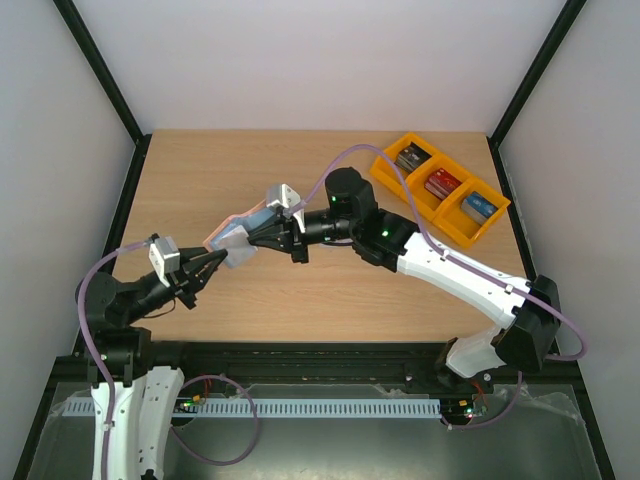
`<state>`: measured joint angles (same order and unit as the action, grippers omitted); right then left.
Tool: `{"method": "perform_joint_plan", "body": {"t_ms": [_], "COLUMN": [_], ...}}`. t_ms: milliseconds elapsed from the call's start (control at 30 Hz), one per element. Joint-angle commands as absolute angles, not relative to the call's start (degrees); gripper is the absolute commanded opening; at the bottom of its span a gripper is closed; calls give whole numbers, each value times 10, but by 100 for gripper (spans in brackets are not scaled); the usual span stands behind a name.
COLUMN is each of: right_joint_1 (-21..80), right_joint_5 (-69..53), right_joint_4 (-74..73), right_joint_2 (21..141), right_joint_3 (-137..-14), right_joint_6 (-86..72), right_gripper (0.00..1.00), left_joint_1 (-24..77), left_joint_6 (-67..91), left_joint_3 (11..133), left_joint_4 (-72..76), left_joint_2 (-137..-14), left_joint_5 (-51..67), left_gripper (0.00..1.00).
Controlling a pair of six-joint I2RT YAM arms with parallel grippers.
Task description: Take the credit cards out of the card holder
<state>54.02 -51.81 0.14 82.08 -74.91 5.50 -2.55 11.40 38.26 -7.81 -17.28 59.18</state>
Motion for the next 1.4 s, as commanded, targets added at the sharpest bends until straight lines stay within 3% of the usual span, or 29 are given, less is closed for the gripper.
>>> {"method": "perform_joint_plan", "body": {"t_ms": [0,133,300,500,633,733,833,1033,1367], "right_joint_1": [588,593,595,572,560,560,561,581,592], "right_joint_5": [-580,-574,-606,-583,-617,-634,-630,-582,-580], "right_joint_4": [37,37,10,5,32,61,63,50,50], "right_joint_2": [822,836,837,806,794,795,804,824,840], "right_joint_3": [-756,-765,-778,-750,-740,-732,-735,-750,-767], "right_joint_6": [53,47,69,88,65,40,32,38,44], "right_gripper": [4,7,2,2,2,2,2,17,2], "left_joint_1": [-22,-22,-22,-22,-22,-22,-22,-22,-21], "left_joint_6": [106,104,117,173,212,230,221,200,181], "left_joint_3": [368,363,358,358,347,336,338,342,339], "left_joint_4": [-52,-55,-49,-18,3,16,13,4,0], "left_joint_2": [-176,-174,-173,-176,-173,-173,-172,-169,-167], "left_joint_5": [589,608,613,643,659,659,658,662,666], "left_gripper": [2,2,2,17,19,3,2,2,2]}}
